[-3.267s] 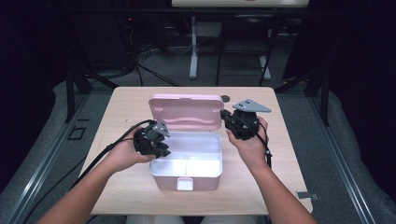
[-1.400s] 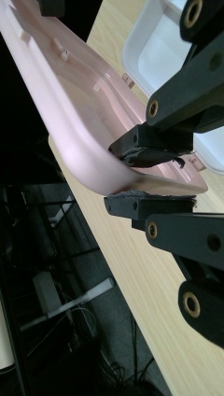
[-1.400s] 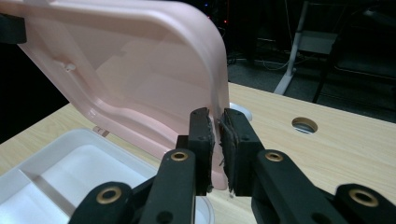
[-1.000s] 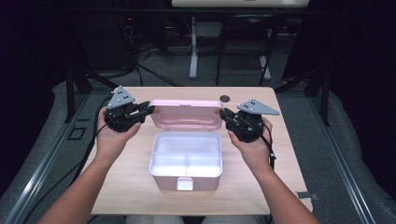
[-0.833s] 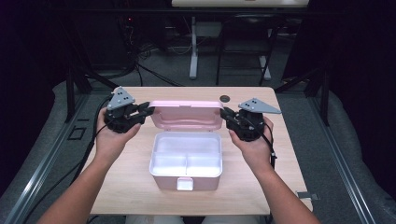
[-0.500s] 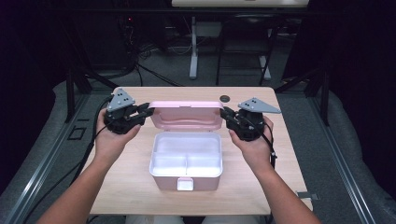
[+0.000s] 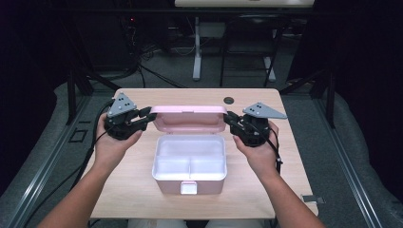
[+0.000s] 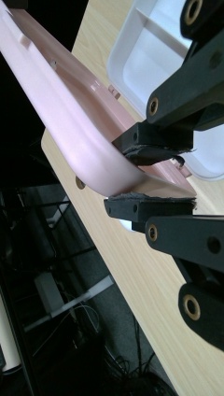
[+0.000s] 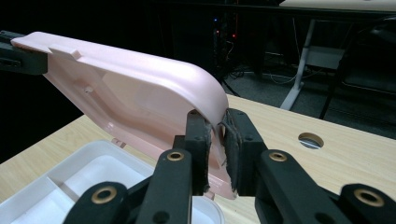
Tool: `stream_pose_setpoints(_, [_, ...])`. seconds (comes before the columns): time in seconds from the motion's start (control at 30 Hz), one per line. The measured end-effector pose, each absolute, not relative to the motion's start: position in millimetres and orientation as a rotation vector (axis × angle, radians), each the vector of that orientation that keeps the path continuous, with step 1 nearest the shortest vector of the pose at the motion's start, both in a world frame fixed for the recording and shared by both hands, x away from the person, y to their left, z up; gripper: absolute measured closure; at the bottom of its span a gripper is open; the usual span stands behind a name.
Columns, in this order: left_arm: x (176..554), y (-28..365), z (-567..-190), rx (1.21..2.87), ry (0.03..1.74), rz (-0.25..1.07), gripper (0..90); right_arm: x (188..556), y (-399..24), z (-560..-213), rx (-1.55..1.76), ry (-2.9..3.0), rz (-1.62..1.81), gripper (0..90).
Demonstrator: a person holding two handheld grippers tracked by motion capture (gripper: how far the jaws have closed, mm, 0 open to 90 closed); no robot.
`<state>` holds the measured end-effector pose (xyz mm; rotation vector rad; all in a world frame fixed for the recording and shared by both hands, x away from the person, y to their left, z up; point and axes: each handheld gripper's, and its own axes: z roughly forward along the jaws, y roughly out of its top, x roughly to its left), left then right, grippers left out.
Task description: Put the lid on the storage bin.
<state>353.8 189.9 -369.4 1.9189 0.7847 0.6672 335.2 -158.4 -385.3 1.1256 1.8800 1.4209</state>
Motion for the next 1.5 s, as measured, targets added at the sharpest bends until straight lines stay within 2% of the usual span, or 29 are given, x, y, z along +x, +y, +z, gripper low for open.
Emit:
stream_pose_setpoints(0.5, [342,197,-375,1.913,0.766,0.606,70.2,323,-159,-388,1.101,1.911,1.418,77.5])
stream_pose_setpoints(0.87, [330,199,-380,1.924,0.749,0.612,69.8,311,-162,-392,1.085,1.933,1.419,77.2])
stream_pose_setpoints(1.5, [310,209,-392,1.942,0.736,0.538,72.7,291,-165,-402,1.073,1.968,1.425,77.1])
